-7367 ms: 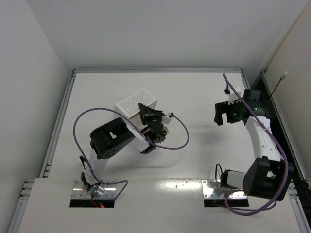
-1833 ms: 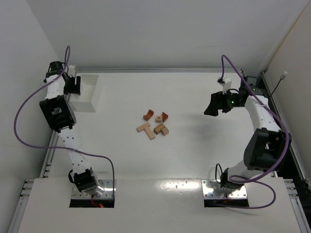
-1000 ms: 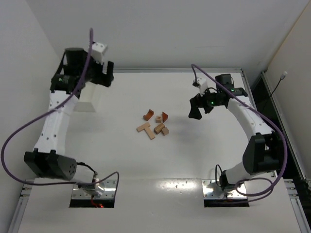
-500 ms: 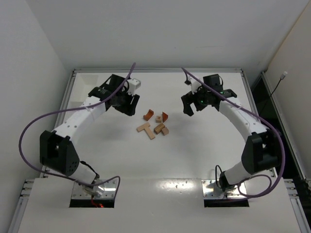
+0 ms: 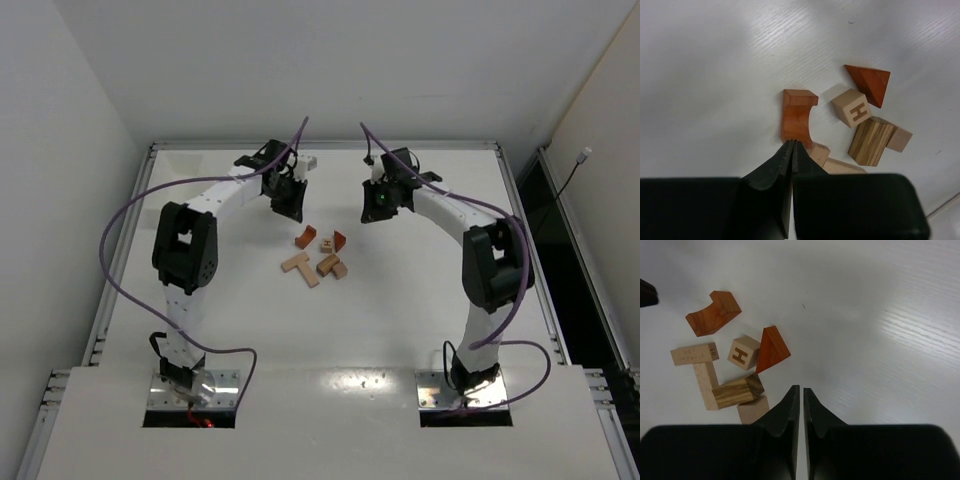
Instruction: Build the wood block tower
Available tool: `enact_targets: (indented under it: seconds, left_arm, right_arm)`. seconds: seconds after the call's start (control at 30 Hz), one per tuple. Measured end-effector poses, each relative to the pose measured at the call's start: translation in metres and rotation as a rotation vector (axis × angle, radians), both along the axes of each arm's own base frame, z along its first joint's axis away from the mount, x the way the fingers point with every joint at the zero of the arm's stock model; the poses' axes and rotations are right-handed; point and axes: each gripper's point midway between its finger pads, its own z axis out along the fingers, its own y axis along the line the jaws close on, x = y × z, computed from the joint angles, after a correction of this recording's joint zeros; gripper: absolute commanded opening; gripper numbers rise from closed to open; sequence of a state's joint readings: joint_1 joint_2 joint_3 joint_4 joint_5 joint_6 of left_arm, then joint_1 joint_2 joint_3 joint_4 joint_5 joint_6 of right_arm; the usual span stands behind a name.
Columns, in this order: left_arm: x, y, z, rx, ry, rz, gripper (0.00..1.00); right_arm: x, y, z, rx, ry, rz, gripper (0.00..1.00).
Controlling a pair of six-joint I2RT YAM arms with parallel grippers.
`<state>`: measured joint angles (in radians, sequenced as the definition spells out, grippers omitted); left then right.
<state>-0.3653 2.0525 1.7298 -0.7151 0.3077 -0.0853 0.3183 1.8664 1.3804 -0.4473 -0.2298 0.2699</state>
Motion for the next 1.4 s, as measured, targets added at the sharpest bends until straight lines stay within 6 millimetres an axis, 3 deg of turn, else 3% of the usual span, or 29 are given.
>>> enact_targets:
  seconds: [0.13,0.3,0.67,0.93,1.1,1.4]
  left_arm:
    - [-0.004,-0.012,-0.028,-0.051,0.099,-0.036,0.0]
    - [-0.001,-0.023,-0.042,-0.124,0.161,-0.069,0.0]
    - [0.015,-0.027,-0.025,-0.4,0.205,-0.129,0.0]
    - [0.0,-0.041,-0.053,-0.558,0.347,-0.177,0.0]
    - [-0.003,-0.047,-0.054,-0.626,0.385,-0.194,0.0]
    - [-0.004,-0.054,-0.048,-0.694,0.402,-0.218,0.0]
  right_arm:
    - [0.004,0.013,-0.018,0.045,0.075,-0.036,0.0]
    - [0.016,0.034,-0.03,0.144,0.133,-0.058,0.0]
    - [0.028,0.087,-0.041,0.483,0.259,-0.037,0.0]
    - [0.037,0.099,-0.034,0.558,0.253,-0.001,0.0]
    - [0.044,0.101,-0.037,0.581,0.252,0.019,0.0]
    - [0.04,0.1,-0.062,0.587,0.306,0.02,0.0]
